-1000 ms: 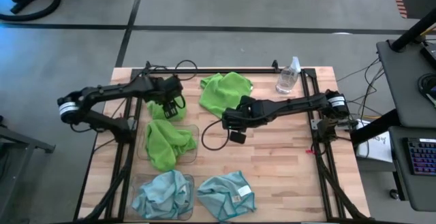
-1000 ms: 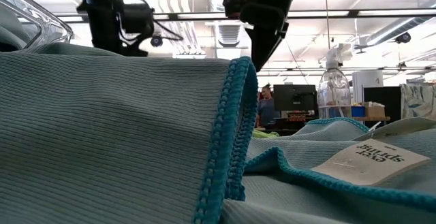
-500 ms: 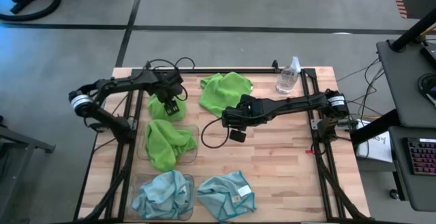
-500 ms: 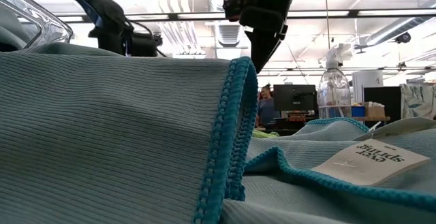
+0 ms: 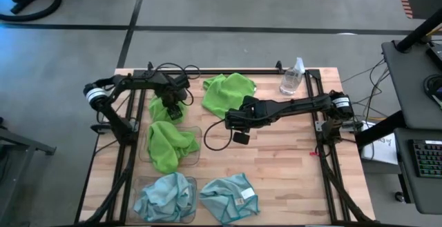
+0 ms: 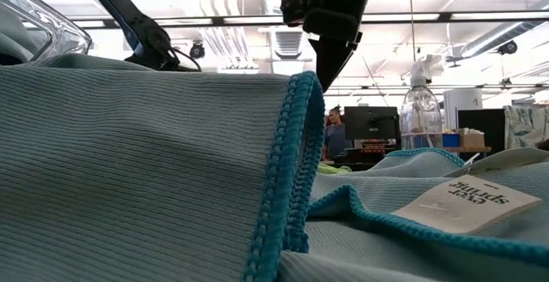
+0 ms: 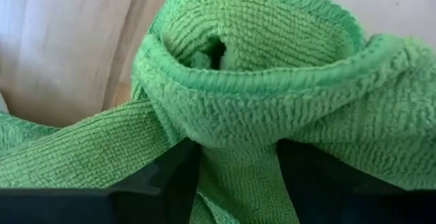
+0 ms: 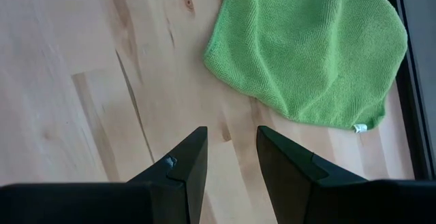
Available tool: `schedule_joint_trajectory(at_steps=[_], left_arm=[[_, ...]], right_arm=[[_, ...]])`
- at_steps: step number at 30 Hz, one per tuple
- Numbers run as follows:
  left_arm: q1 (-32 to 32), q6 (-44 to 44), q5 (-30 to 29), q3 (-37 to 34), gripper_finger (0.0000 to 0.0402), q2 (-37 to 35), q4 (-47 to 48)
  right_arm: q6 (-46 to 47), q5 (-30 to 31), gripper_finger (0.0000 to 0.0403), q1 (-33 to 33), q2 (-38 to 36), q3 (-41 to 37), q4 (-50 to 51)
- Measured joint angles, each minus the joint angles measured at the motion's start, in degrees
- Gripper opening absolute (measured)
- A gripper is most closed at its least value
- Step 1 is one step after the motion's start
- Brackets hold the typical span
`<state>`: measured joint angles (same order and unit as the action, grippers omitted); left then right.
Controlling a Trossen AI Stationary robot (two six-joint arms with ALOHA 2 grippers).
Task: Sort microfiber towel by color & place in baskets
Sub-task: Put the left green microfiber cloth into the top transparent bin
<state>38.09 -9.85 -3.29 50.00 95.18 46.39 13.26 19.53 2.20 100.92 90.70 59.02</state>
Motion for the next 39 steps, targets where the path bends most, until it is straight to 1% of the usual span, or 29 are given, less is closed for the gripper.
schedule_joint_trajectory(at_steps=[3, 5, 10, 11, 15, 19, 25, 33, 35, 39], left_arm=[[0.0, 0.02, 0.66, -0.04, 0.0154, -0.01, 0.31], [0.03, 0.03, 1.87, 0.15, 0.0126, -0.35, 1.11], [-0.01, 0.04, 6.53, 1.49, 0.0025, -1.09, 4.86], [-0.02, 0.04, 7.72, 1.98, 0.0014, -1.51, 5.46], [-0.08, 0.35, 10.24, 3.29, 0.0014, -3.48, 7.46], [-0.16, 0.71, 10.42, 5.15, 0.0004, -6.58, 9.07], [-0.15, 1.62, 10.4, 8.05, 0.0004, -12.57, 12.11], [-0.15, 4.64, 10.45, 10.8, 0.0004, -21.84, 13.57], [-0.15, 4.87, 11.75, 11.5, 0.0004, -24.26, 13.55], [-0.22, 4.96, 16.66, 13.47, 0.0004, -28.99, 12.88]], right_arm=[[-0.02, 0.0, 0.0123, 0.0, 0.0, -0.02, -0.26], [-0.02, 0.0, 0.0123, 0.0, 0.0, -0.09, -0.51], [-0.02, 0.0, 0.0123, -0.11, 0.0, -0.14, -1.31], [-0.02, 0.0, 0.0123, -0.11, 0.0, -0.24, -1.46], [0.15, 0.0, 0.0123, -0.13, 0.0, -0.68, -1.55], [0.17, 0.0, 0.0123, -0.14, 0.0, -1.56, -2.4], [0.43, 0.0, 0.0123, -0.26, 0.0, -2.75, -2.8], [1.73, 0.0, 0.0123, -0.74, 0.0, -2.89, -2.8], [1.73, 0.0, 0.0123, -0.87, 0.0, -2.89, -2.91], [2.82, -0.02, 0.0123, -1.11, 0.0, -2.89, -3.02]])
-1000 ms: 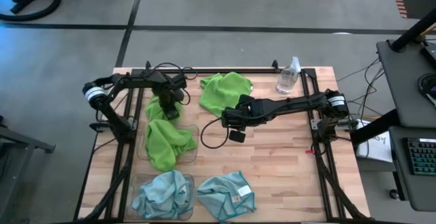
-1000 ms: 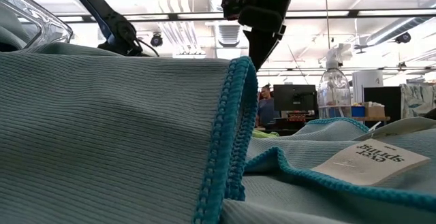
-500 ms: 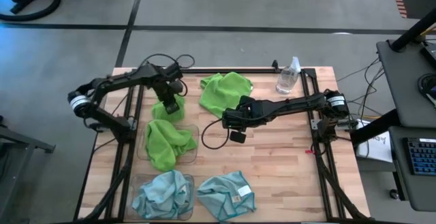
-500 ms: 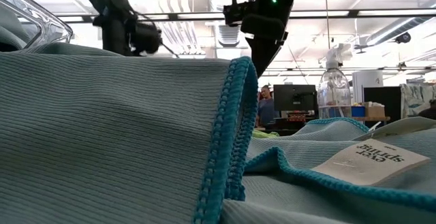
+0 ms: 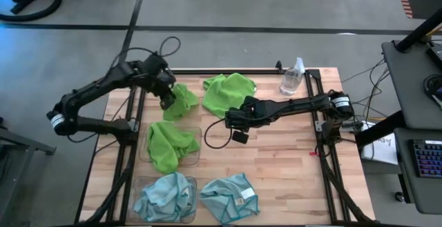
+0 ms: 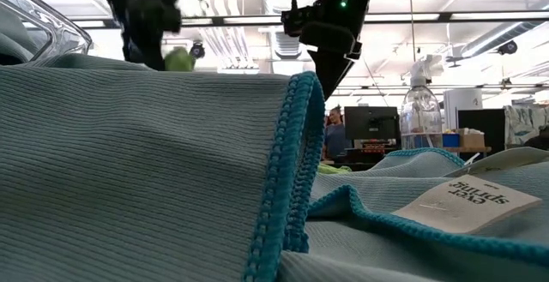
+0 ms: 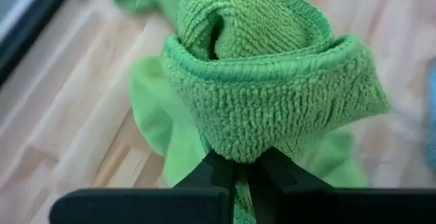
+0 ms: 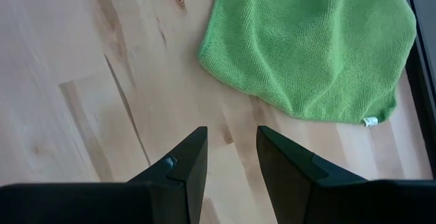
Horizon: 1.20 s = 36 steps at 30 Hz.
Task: Sort microfiber towel by color & place in baskets
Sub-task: Put the left green microfiber cloth into the top transparent bin
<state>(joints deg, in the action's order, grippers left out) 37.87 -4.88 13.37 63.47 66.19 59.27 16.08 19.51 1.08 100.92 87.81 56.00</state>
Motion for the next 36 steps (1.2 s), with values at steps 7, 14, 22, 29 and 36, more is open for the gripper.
schedule_joint_trajectory(at_steps=[7, 14, 22, 29, 36], left_arm=[[0.0, 1.11, 0.37, 6.02, 0.0004, -7.01, 0.0], [0.0, 3.38, 0.82, 10.91, 0.0004, -12.96, 0.18], [-0.83, 7.48, 8.24, 10.89, 0.0004, -20.65, 0.34], [-1.18, 8.5, 15.55, 8.35, 0.0004, -28.27, 0.06], [-1.16, 8.35, 24.07, 5.06, 0.0003, -37.54, 0.11]], right_arm=[[1.97, -0.03, 0.0123, 0.0, 0.0, 0.0, -0.04], [3.97, -0.2, 0.0123, 0.0, 0.0, 0.0, 0.0], [5.2, -0.46, 0.0123, 0.02, 0.0, 0.0, -0.11], [6.91, -0.51, 0.0123, 0.04, 0.0, 0.0, -0.42], [7.53, -0.64, 0.0123, 0.04, 0.0, 0.0, -0.62]])
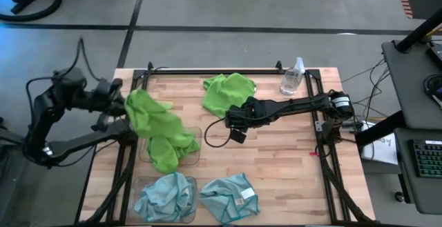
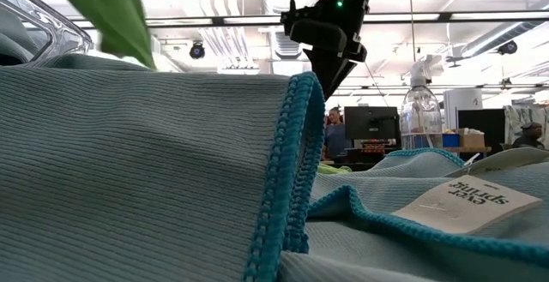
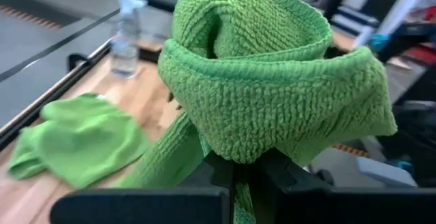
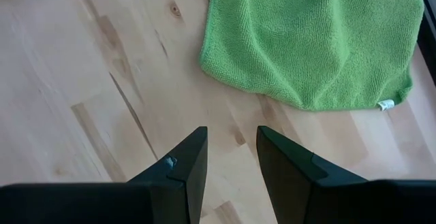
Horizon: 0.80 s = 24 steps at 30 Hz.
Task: Sort microfiber towel by color & place in baskets
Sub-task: Put the left green microfiber cloth into the top transparent bin
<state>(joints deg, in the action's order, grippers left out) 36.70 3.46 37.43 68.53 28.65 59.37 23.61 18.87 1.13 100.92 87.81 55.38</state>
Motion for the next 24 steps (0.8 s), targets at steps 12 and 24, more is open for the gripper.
schedule_joint_trajectory(at_steps=[12, 24], left_arm=[[0.05, 4.93, 4.47, -9.5, 0.0003, -11.46, -0.24], [0.03, 6.61, 9.33, -26.19, 0.0003, -17.81, -0.34]], right_arm=[[0.98, -1.47, 0.0123, -0.02, 0.0, 0.02, -0.88], [1.92, -1.47, 0.0123, -0.02, 0.0, 0.02, -0.86]])
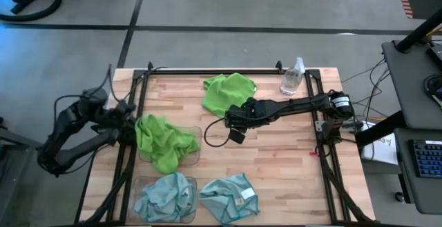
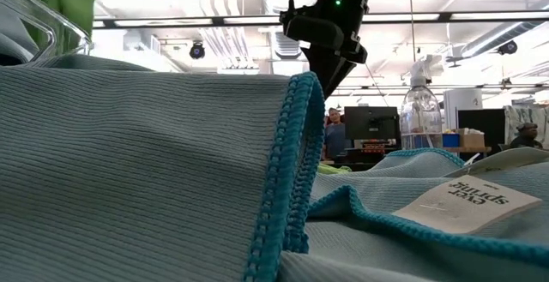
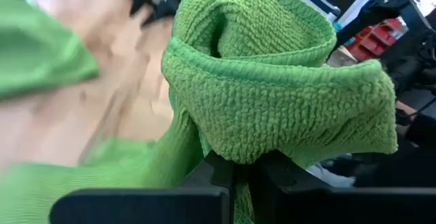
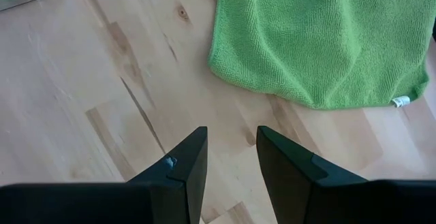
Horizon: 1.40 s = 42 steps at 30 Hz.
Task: Sort microfiber towel by color & place in baskets
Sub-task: Put the left green microfiber cloth into the top transparent bin, then put the green microfiber cloth into the top transparent bin
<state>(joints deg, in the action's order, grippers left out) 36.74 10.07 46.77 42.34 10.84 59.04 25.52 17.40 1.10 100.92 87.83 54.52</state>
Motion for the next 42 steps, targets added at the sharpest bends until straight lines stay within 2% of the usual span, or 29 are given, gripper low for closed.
schedule_joint_trajectory(at_steps=[8, 15, 22, 32, 37, 40, 42], left_arm=[[0.01, 4.6, 3.24, -10.74, 0.0003, -6.04, -0.06], [0.0, 5.77, 3.68, -14.37, 0.0006, -9.61, -1.48], [0.01, 9.91, 3.24, -15.27, 0.0049, -10.31, -9.07], [0.01, 11.97, 3.24, -15.46, 0.0125, -8.44, -10.98], [0.01, 13.0, 3.67, -14.64, 0.0146, -7.34, -19.14], [-0.01, 13.02, 3.57, -13.71, 0.015, -6.23, -20.14], [0.01, 13.02, 1.14, -13.03, 0.015, -5.28, -20.21]], right_arm=[[-0.01, 0.01, 0.0123, 0.0, 0.0, 0.0, 0.0], [-0.01, 0.03, 0.0123, 0.0, 0.0, 0.0, -0.03], [-0.01, 0.08, 0.0123, 0.0, 0.0, 0.0, -0.44], [-0.09, 0.11, 0.0123, -0.02, 0.0, 0.0, -0.89], [-0.09, 0.11, 0.0123, -0.02, 0.0, 0.0, -1.07], [-0.07, 0.11, 0.0123, -0.02, 0.0, 0.0, -1.07], [-0.14, 0.11, 0.0123, -0.02, 0.0, 0.0, -1.07]])
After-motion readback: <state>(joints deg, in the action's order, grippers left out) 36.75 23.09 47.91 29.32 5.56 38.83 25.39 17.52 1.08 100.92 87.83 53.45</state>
